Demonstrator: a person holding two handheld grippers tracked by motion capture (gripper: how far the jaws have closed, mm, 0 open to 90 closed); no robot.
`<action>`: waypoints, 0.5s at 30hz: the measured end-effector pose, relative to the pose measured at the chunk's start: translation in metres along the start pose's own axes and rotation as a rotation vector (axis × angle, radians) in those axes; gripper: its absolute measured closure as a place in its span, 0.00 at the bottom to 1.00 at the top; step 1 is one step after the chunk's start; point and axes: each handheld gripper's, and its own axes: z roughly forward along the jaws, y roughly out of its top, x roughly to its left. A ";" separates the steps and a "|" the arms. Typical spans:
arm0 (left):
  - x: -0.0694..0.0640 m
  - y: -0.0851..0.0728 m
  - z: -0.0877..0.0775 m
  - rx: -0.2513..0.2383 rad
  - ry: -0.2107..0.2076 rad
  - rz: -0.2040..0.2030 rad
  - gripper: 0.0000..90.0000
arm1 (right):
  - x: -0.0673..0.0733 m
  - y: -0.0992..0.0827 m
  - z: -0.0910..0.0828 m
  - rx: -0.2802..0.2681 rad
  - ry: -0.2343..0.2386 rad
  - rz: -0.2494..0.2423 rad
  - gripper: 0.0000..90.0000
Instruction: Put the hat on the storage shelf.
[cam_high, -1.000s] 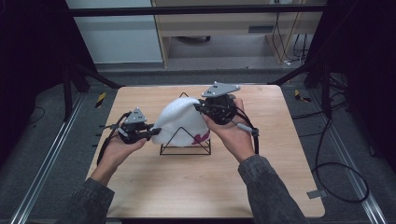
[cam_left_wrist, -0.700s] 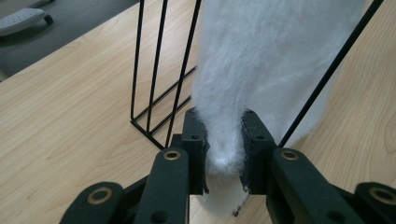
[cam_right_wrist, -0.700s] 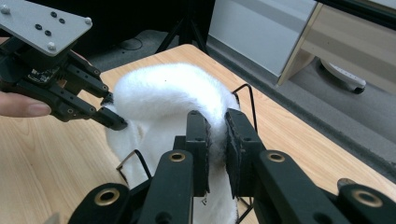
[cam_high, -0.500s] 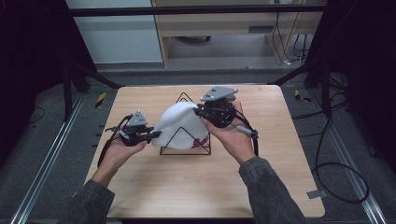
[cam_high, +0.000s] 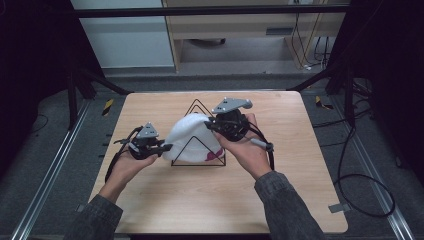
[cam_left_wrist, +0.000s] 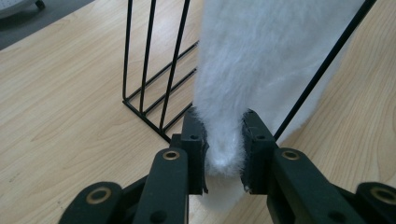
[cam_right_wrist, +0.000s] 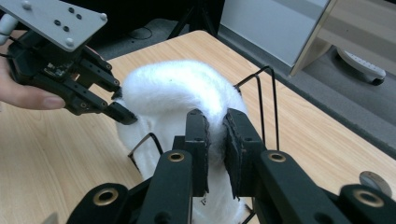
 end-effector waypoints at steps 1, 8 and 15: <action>0.000 0.000 0.000 0.002 0.000 0.001 0.82 | 0.000 -0.001 0.000 0.003 0.002 0.001 0.88; 0.002 -0.006 0.000 0.003 -0.002 -0.010 0.81 | 0.004 -0.006 0.001 0.019 0.016 -0.003 0.85; 0.003 -0.012 -0.002 -0.002 0.007 -0.019 0.78 | 0.009 -0.009 0.000 0.029 0.026 -0.006 0.83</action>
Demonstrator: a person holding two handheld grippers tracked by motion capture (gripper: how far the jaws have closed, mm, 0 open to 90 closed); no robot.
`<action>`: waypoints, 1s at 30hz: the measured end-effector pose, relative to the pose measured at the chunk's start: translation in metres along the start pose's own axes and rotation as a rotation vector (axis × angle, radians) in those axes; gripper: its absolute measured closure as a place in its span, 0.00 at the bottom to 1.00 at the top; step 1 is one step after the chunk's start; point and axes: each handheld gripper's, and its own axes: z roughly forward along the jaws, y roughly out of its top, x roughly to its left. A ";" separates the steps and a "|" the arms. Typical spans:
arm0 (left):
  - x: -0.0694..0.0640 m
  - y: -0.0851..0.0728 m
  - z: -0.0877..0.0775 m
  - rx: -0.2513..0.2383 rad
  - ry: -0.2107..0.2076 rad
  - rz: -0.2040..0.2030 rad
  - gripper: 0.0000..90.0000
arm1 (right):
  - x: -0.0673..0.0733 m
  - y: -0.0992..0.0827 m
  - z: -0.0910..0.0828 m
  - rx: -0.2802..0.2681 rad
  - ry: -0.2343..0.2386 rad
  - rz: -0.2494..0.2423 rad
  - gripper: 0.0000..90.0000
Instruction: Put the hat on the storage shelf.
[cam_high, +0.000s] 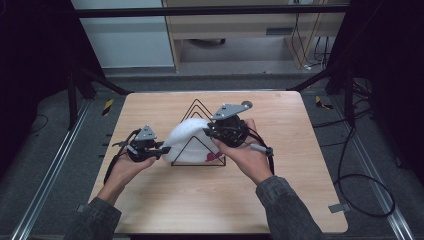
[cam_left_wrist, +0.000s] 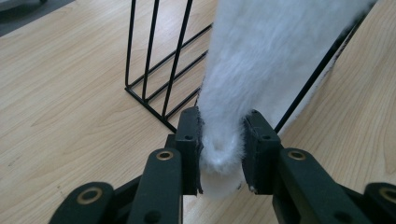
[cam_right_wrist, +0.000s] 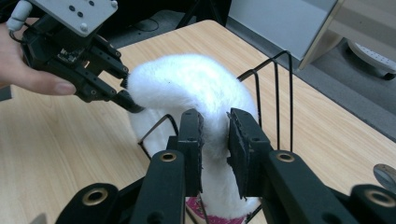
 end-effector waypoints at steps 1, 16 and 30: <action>0.000 -0.001 -0.002 -0.011 0.002 -0.001 0.78 | 0.001 0.000 0.000 0.001 0.002 0.000 0.82; -0.010 -0.017 -0.021 -0.036 0.095 0.009 0.50 | 0.019 -0.014 -0.014 0.020 -0.006 -0.013 0.64; -0.006 -0.047 -0.014 0.056 0.099 -0.067 0.04 | 0.019 -0.039 -0.031 0.043 -0.023 0.010 0.62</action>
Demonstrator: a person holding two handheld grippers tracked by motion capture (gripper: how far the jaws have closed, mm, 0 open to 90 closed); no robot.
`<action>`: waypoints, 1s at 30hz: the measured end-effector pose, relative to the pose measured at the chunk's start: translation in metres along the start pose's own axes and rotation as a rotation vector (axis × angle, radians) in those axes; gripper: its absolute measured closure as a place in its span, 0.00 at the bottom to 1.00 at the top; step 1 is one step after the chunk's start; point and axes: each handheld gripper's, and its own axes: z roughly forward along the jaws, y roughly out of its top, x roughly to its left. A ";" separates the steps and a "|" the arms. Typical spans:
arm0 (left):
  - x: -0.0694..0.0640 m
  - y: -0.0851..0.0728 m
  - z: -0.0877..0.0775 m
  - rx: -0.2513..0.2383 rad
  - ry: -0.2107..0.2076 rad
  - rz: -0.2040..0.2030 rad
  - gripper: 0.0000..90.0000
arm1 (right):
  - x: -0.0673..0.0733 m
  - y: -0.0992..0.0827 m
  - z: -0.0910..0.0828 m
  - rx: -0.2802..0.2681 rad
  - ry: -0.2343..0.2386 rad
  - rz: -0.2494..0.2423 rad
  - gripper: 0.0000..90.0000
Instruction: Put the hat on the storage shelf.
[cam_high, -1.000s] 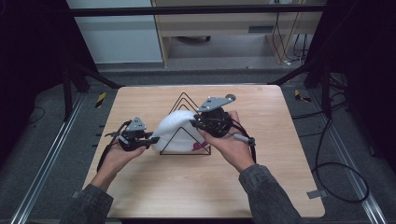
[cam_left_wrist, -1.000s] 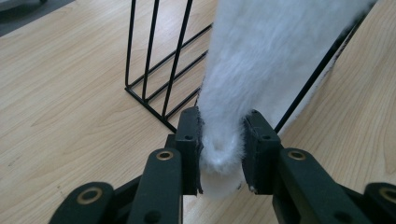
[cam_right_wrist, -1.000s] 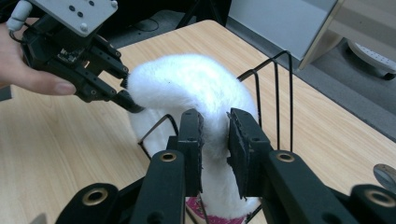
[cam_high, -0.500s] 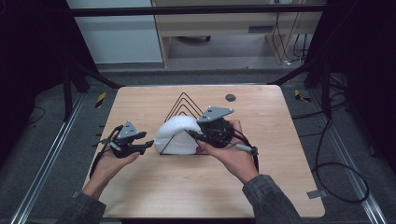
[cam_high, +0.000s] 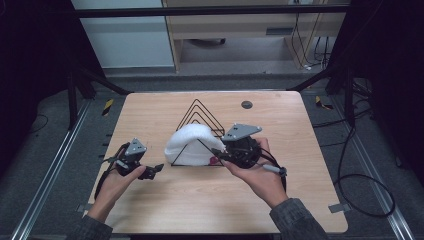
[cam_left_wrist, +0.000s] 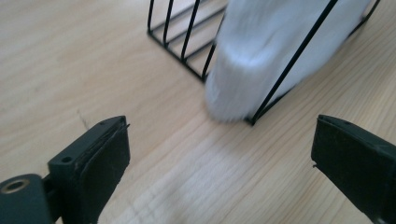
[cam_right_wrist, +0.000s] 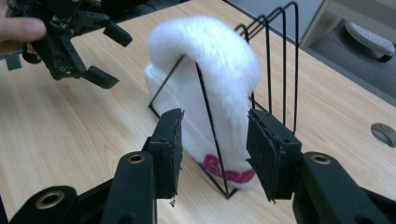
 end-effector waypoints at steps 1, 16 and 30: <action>0.001 -0.002 0.002 0.013 0.015 -0.007 0.05 | -0.001 -0.002 -0.001 0.004 0.000 0.005 0.62; 0.012 -0.020 0.014 0.059 0.062 -0.057 0.05 | -0.009 -0.035 -0.022 0.013 -0.015 0.065 0.52; 0.021 -0.034 0.017 0.074 0.077 -0.109 0.06 | -0.017 -0.079 -0.042 0.012 -0.068 0.105 0.16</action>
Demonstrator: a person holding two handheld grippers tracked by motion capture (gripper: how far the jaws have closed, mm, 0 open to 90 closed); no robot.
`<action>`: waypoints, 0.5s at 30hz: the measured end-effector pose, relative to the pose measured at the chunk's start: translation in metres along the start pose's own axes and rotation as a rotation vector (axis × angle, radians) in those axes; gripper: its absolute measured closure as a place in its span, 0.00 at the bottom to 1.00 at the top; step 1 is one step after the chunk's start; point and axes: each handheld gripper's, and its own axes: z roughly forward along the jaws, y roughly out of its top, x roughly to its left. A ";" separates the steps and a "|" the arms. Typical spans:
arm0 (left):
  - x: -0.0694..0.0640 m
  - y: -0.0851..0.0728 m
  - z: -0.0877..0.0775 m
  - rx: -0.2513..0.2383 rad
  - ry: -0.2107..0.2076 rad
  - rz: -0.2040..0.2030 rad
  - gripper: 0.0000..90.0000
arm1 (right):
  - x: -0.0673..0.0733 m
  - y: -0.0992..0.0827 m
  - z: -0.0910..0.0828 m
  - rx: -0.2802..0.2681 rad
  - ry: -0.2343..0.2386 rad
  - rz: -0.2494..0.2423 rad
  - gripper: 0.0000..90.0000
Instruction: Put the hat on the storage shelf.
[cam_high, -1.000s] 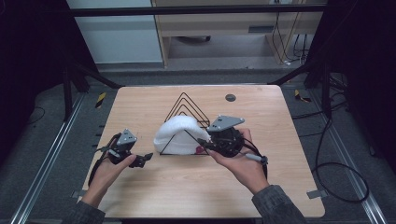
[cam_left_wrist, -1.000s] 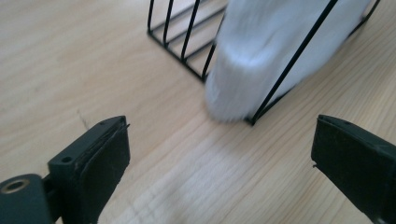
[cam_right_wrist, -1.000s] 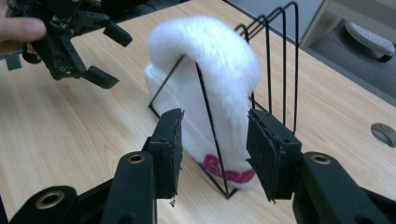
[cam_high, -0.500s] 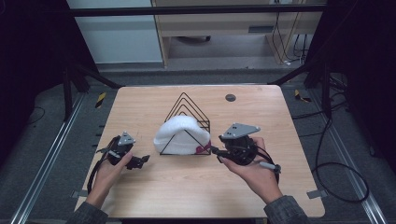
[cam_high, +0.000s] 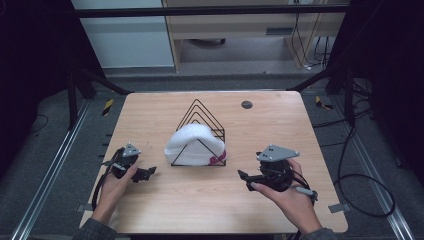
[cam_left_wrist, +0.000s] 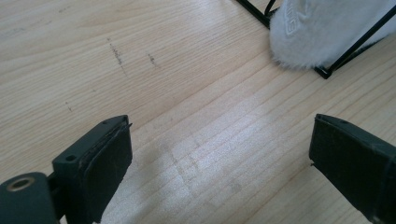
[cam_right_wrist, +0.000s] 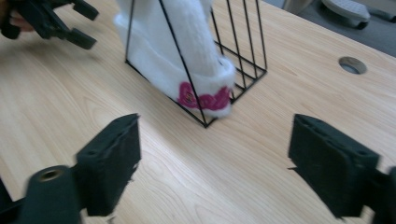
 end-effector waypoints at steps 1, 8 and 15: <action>0.000 0.000 0.001 0.007 0.008 0.000 0.05 | -0.002 -0.003 -0.001 0.003 -0.010 -0.004 0.13; -0.003 -0.006 0.010 0.035 0.019 -0.008 0.02 | -0.019 -0.023 -0.011 0.010 -0.052 0.010 0.08; 0.000 -0.013 0.012 -0.012 -0.006 -0.036 0.00 | -0.036 -0.037 -0.010 0.040 -0.074 0.053 0.10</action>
